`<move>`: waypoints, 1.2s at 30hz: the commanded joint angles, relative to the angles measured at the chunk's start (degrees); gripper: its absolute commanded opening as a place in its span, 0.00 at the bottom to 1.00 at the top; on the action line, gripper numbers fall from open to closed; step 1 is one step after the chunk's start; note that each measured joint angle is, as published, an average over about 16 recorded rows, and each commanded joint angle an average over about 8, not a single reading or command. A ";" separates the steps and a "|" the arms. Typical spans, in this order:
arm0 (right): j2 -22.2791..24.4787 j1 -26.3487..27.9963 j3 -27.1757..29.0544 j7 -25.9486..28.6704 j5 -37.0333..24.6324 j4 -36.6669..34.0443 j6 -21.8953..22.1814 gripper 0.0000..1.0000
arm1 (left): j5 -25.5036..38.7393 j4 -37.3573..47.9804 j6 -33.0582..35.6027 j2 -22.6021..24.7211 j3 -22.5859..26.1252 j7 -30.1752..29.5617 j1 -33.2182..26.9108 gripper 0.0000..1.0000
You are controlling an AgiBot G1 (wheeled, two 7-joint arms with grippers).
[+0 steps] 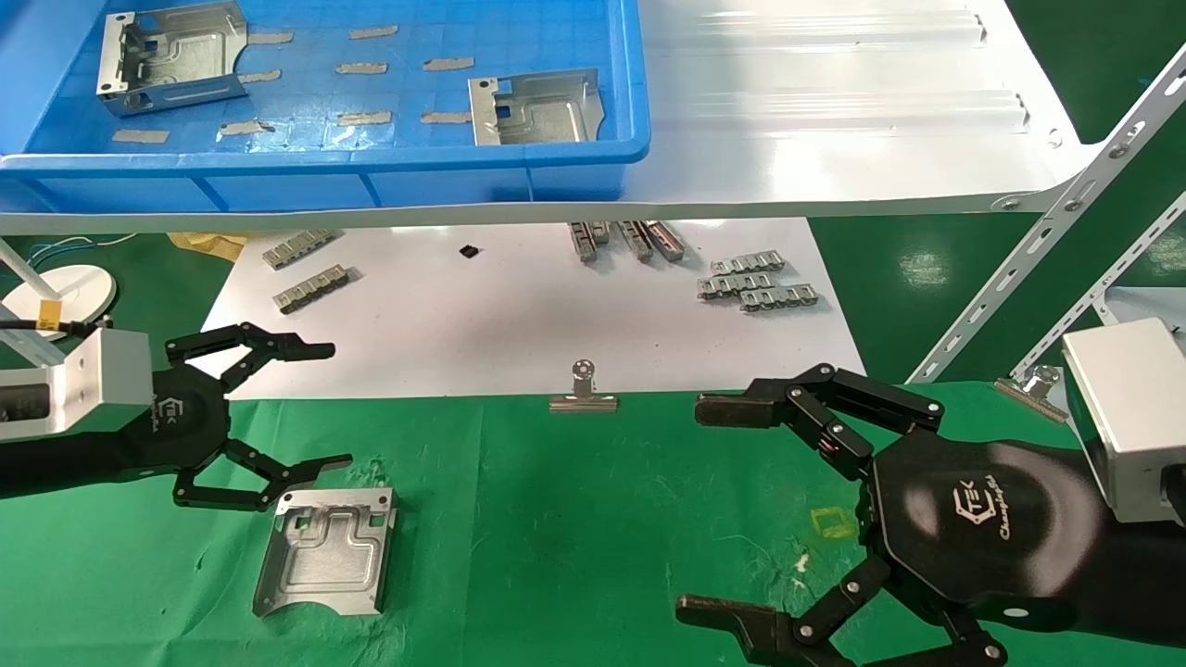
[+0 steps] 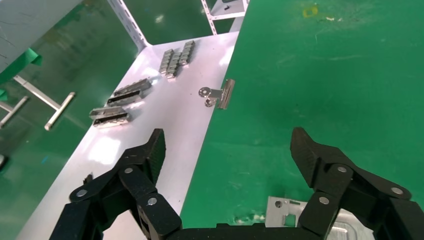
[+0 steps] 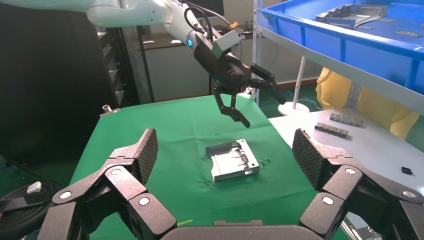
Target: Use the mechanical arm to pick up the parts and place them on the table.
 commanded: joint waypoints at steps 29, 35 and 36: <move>0.01 0.02 -0.04 -0.03 0.02 -0.03 0.00 1.00 | -2.03 -23.60 -2.71 -2.95 -14.46 -19.37 12.67 1.00; 0.01 0.03 -0.05 -0.03 0.03 -0.03 0.00 1.00 | -2.67 -29.22 -3.35 -3.67 -17.87 -24.07 15.74 1.00; 0.01 0.03 -0.05 -0.03 0.03 -0.03 0.00 1.00 | -2.77 -30.13 -3.45 -3.79 -18.43 -24.83 16.24 1.00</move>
